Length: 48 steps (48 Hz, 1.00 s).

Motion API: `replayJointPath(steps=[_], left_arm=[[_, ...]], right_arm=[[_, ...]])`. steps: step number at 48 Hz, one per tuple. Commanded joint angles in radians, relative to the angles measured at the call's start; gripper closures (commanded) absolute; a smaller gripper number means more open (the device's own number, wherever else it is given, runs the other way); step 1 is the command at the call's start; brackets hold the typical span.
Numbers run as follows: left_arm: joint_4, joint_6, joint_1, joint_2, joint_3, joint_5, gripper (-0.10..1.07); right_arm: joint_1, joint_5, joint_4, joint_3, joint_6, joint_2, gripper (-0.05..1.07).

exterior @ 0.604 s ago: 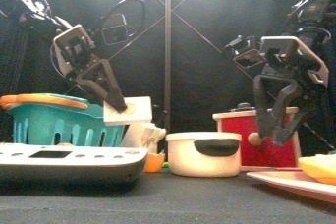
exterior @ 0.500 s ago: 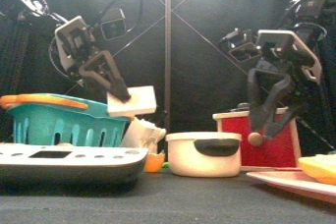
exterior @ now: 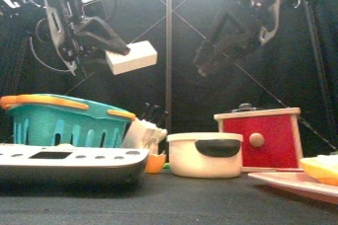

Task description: Hand over rice

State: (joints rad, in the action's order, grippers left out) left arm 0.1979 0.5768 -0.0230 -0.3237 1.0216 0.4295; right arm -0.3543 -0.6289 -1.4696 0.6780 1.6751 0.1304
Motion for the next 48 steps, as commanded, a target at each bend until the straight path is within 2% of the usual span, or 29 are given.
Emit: replayJointPath(steps=[1,7,15,22,27,38,48], left_arm=[[-0.026,0.02,-0.009,-0.018,-0.012,0.015,0.31],[-0.037,0.081,-0.017,-0.025,-0.008,0.014,0.31],[-0.021,0.176,-0.018,-0.031,0.002,0.014,0.31],[0.025,0.218,-0.028,-0.034,0.003,0.011,0.31],[0.087,0.245,-0.037,-0.04,0.006,0.009,0.31],[0.195,0.339,-0.037,-0.048,0.017,0.002,0.31],[0.252,0.396,-0.037,-0.048,0.015,0.003,0.31]], right_arm=[[0.002,-0.051,-0.126,-0.046,0.003,-0.002,0.14],[0.002,-0.114,-0.238,-0.075,0.002,-0.046,0.14],[0.002,-0.141,-0.319,-0.115,-0.002,-0.123,0.14],[-0.003,-0.137,-0.344,-0.147,0.0,-0.164,0.13],[-0.003,-0.086,-0.351,-0.164,0.0,-0.181,0.11],[0.003,-0.048,-0.367,-0.178,-0.002,-0.189,0.0],[0.009,-0.038,-0.42,-0.184,-0.002,-0.193,-0.01]])
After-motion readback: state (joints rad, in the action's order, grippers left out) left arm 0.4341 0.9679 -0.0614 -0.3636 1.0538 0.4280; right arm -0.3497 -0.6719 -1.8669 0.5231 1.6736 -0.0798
